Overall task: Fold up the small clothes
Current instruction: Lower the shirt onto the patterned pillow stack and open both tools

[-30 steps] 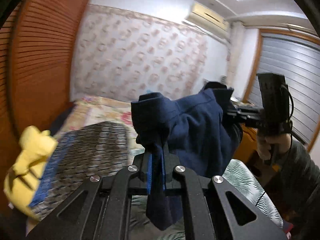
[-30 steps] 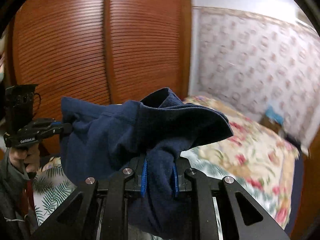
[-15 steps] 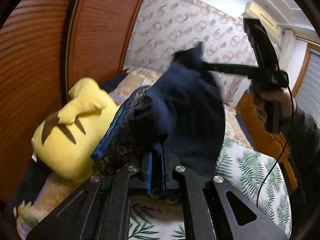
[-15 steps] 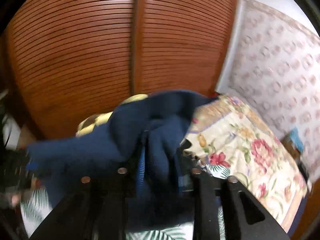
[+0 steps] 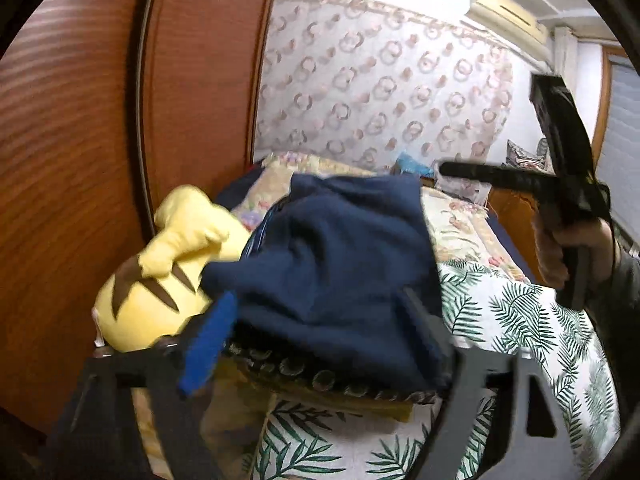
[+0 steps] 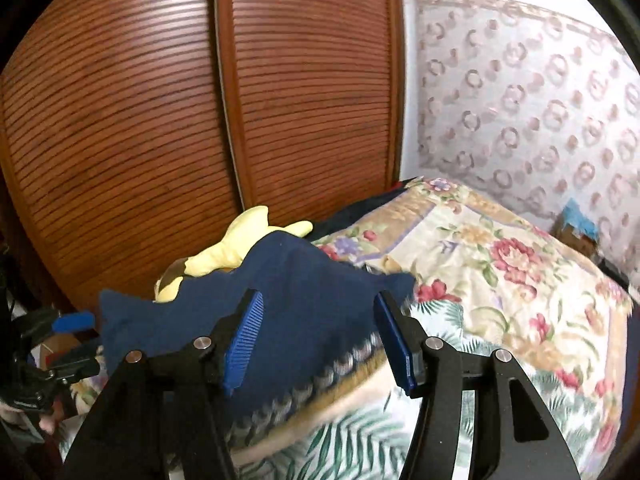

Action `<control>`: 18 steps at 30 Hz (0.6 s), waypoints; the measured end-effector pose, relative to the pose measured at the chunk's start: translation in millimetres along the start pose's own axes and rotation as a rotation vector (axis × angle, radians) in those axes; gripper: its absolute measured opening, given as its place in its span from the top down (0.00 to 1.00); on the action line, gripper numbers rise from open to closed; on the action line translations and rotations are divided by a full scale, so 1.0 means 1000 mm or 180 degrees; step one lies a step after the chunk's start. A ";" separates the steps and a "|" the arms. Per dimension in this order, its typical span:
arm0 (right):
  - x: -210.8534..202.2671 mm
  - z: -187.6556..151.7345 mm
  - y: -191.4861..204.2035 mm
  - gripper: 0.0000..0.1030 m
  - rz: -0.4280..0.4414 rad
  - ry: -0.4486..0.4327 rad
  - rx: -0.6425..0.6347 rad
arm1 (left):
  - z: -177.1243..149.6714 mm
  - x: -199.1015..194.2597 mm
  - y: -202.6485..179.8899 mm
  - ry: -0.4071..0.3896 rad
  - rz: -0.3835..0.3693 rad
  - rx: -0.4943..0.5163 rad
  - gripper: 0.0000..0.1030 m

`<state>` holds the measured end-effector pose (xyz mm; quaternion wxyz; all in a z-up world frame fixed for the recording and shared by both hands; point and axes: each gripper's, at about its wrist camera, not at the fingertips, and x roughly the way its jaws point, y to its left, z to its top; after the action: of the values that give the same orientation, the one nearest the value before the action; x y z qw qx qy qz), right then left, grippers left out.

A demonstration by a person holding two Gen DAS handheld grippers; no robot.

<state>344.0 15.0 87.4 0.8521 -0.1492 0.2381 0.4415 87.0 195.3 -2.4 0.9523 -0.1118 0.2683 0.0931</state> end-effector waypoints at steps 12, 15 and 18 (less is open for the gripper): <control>-0.098 -0.081 0.035 0.18 -0.0480 -0.0234 0.0303 | 0.000 -0.028 -0.065 -0.0162 -0.0219 0.0412 0.18; -0.128 -0.100 0.046 0.18 -0.0719 -0.0285 0.0471 | -0.005 -0.035 -0.081 -0.0175 -0.0267 0.0524 0.18; -0.156 -0.117 0.058 0.18 -0.0831 -0.0393 0.0621 | -0.009 -0.043 -0.096 -0.0211 -0.0358 0.0581 0.18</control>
<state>186.7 -112.3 70.3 0.9256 -0.0681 0.2057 0.3102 68.9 96.0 28.6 0.9706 -0.0364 0.2374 0.0184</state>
